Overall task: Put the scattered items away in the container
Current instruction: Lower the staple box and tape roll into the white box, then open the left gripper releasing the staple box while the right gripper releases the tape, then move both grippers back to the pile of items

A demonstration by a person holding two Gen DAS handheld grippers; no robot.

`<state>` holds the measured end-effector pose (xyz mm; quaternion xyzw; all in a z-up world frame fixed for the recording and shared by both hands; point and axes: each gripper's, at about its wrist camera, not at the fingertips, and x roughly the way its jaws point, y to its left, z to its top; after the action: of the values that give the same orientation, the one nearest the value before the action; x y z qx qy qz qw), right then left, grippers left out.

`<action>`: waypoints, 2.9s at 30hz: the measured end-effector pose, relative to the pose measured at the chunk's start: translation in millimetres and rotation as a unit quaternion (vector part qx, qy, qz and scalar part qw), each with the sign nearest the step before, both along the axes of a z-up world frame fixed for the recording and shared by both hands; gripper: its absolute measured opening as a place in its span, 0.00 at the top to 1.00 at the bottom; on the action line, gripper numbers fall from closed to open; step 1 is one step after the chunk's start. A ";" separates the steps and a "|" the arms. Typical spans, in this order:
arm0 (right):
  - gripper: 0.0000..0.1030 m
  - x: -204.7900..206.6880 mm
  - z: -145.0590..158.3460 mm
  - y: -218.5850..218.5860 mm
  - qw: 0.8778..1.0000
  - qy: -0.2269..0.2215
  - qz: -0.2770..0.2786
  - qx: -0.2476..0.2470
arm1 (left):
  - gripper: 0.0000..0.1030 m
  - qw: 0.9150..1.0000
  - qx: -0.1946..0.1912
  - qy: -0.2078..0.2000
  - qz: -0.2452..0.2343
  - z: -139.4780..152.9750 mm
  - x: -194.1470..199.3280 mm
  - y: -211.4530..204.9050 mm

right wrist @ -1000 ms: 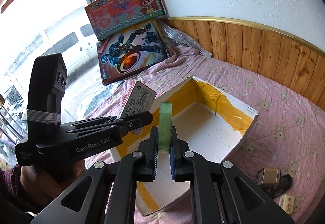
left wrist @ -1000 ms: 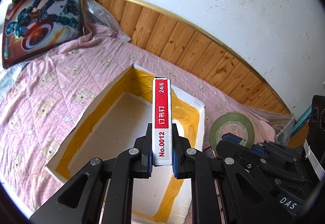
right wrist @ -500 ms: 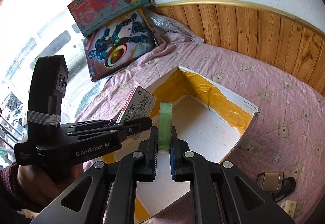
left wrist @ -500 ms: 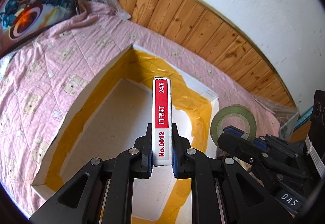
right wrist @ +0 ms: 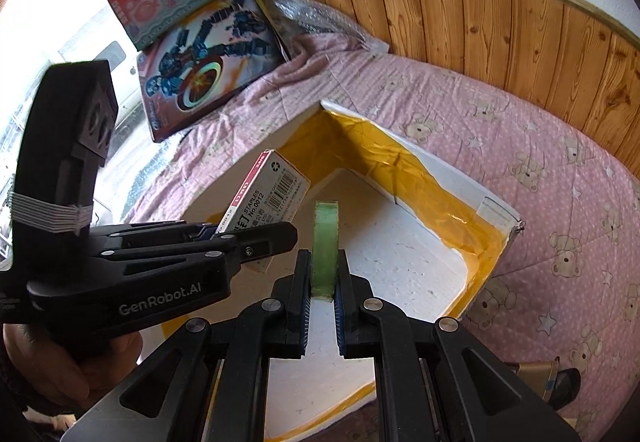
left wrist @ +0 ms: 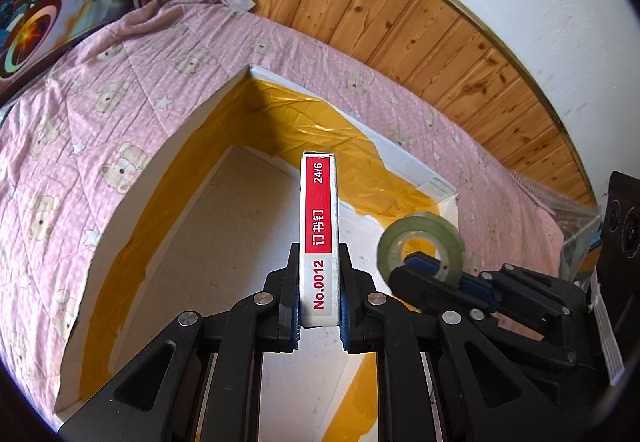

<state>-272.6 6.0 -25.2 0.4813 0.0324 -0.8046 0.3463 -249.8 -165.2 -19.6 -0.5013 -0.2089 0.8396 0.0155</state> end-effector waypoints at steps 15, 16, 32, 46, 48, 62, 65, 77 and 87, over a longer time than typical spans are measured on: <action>0.89 -41.1 -36.2 -15.4 0.998 -0.030 0.011 0.058 | 0.86 0.999 -0.006 -0.051 0.000 -44.7 -40.8 -2.5; 0.89 -43.3 -37.7 -15.7 0.998 -0.034 0.013 0.059 | 0.86 0.999 -0.005 -0.053 0.000 -46.9 -42.8 -3.0; 0.89 -75.5 -65.2 -32.1 0.985 -0.072 0.042 0.150 | 0.86 0.996 -0.044 -0.081 -0.012 -88.2 -79.2 -4.1; 0.87 -85.8 -75.0 -31.3 0.983 -0.095 0.028 0.155 | 0.63 0.996 -0.032 -0.086 0.003 -99.1 -86.0 -16.6; 0.85 -84.0 -71.8 -28.8 0.984 -0.096 0.023 0.146 | 0.61 0.996 -0.021 -0.084 0.005 -96.6 -83.0 -20.5; 0.84 -30.6 -30.8 -2.4 0.995 -0.070 -0.001 0.073 | 0.60 0.999 -0.005 -0.054 0.001 -54.2 -33.0 -22.0; 0.84 -14.0 -16.4 10.7 0.998 -0.053 -0.012 0.044 | 0.60 0.999 -0.002 -0.047 -0.002 -43.9 -22.8 -14.0; 0.84 59.0 20.3 41.9 0.998 0.012 -0.042 -0.050 | 0.60 0.999 -0.020 0.018 -0.023 9.4 55.3 23.0; 0.84 133.4 25.7 94.7 0.990 0.057 -0.075 -0.105 | 0.60 0.994 -0.039 0.064 -0.080 30.9 116.2 77.9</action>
<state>-139.2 100.7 0.6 0.3969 -0.0693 -0.8532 0.3313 -133.6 -87.3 11.3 -0.4623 -0.1338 0.8732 0.0767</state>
